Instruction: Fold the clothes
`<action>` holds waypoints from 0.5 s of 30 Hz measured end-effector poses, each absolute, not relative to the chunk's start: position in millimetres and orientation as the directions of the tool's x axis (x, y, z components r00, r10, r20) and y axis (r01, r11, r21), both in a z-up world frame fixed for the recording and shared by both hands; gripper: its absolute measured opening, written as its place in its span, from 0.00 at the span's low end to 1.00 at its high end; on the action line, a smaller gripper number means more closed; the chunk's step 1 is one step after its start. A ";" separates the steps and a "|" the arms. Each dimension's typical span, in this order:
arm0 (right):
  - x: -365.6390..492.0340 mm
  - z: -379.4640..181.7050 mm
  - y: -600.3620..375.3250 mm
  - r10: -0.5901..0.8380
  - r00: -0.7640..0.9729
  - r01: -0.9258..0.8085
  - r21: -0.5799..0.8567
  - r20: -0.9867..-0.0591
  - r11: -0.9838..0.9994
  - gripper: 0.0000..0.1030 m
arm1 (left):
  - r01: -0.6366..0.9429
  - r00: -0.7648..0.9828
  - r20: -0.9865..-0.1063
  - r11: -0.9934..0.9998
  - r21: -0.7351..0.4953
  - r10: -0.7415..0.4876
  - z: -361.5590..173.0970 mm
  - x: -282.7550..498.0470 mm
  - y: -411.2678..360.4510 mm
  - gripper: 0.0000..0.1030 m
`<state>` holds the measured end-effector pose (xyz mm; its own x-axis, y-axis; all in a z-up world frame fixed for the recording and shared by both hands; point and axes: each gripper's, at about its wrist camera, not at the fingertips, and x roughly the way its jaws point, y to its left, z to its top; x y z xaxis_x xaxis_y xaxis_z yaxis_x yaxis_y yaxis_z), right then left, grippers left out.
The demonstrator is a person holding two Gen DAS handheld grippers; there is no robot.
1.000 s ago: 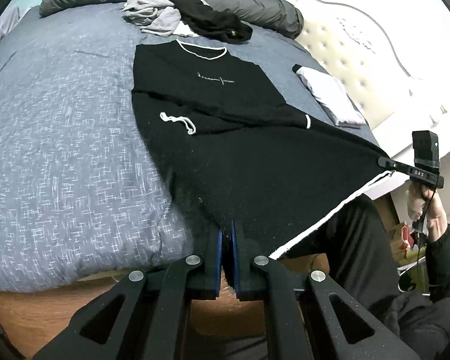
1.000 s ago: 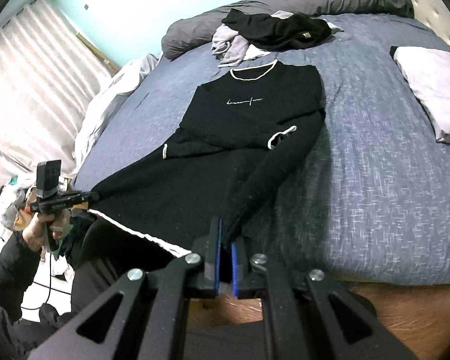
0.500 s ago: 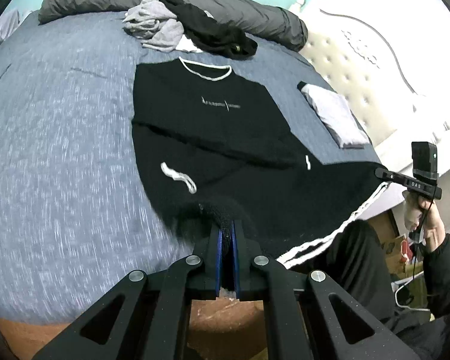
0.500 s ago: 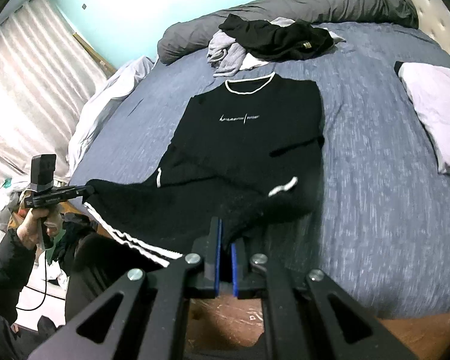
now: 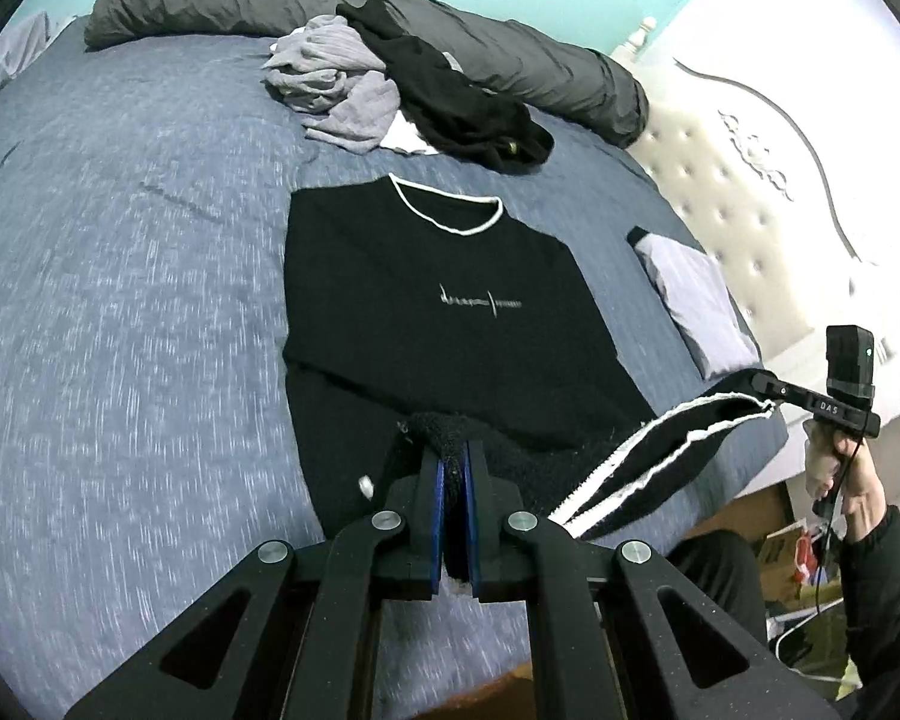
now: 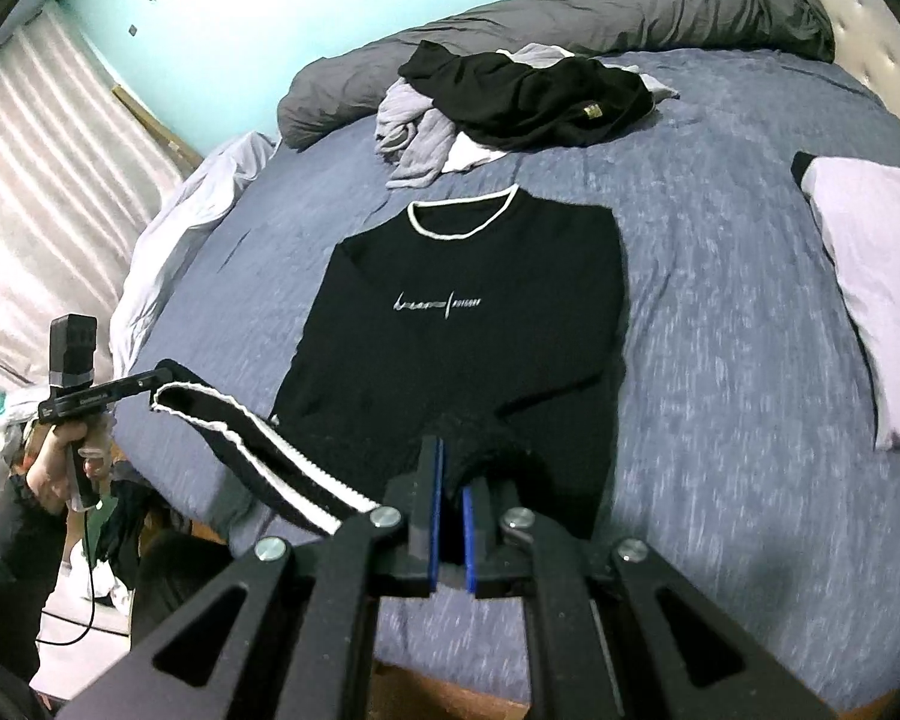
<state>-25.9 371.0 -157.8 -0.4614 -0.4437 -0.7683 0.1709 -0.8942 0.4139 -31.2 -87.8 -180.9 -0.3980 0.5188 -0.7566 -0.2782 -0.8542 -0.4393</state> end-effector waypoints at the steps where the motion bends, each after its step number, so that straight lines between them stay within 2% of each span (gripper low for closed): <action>1: -33.8 -158.2 372.1 -0.444 -0.461 0.169 0.415 -0.768 -0.894 0.05 | -0.275 -0.398 -0.755 -0.853 -0.443 0.521 -181.3 -38.6 -88.4 0.06; 15: -145.9 -178.7 392.1 -0.439 -0.441 0.121 0.434 -0.782 -0.893 0.05 | -0.205 -0.391 -0.763 -0.857 -0.473 0.515 -206.6 -151.7 -96.5 0.06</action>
<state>-145.9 392.1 -178.7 -0.4414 -0.4395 -0.7824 0.1207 -0.8930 0.4336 -151.7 -96.5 -206.6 -0.3909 0.5149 -0.7630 -0.2055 -0.8568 -0.4729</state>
